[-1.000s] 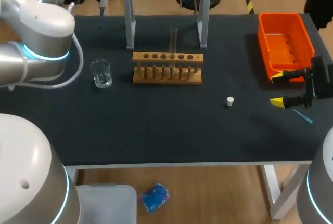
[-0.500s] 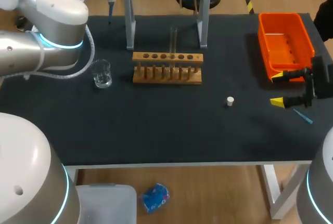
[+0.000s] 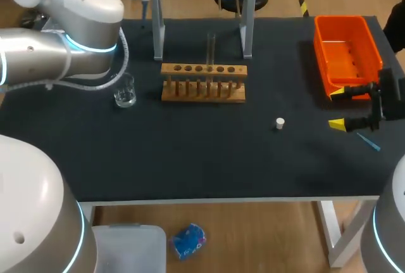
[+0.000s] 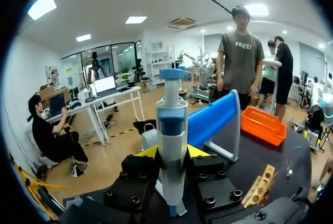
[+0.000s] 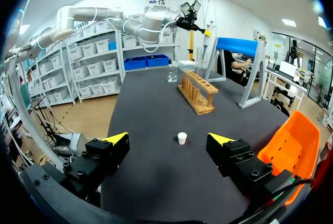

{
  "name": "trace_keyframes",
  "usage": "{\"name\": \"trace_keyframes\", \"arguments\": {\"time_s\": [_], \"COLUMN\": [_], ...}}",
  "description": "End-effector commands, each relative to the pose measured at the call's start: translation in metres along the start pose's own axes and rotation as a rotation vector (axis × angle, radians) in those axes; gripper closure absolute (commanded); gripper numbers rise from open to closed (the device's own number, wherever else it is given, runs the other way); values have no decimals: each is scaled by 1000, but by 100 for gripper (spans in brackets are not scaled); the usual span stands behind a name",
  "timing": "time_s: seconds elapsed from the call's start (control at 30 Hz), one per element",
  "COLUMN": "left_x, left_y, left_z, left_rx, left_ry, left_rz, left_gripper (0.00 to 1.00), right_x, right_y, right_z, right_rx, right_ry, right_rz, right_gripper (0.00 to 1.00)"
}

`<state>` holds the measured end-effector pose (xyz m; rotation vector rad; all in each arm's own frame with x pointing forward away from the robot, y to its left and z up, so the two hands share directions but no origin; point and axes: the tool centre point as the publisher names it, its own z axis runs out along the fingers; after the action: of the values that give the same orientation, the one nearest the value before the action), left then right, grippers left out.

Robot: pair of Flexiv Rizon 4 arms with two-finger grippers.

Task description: Invert the test tube, pick up the pipette, mount the tip to pipette, aspirate from beaker and dispense into the tube, eject the tip, return the pipette, and cap with the stopper.

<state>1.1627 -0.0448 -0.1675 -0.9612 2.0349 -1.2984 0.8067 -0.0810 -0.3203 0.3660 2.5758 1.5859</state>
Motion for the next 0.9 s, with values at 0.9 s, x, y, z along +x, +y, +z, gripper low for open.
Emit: {"name": "trace_keyframes", "arguments": {"time_s": [0.9], "left_x": [26], "left_y": [-11], "left_z": [28], "left_rx": [-89], "left_ry": [-110], "left_rz": [-123], "left_gripper": [100], "right_x": [1], "right_y": [0], "right_z": [0], "right_rx": [2], "right_ry": [-1], "right_rz": [0], "right_gripper": [0]}}
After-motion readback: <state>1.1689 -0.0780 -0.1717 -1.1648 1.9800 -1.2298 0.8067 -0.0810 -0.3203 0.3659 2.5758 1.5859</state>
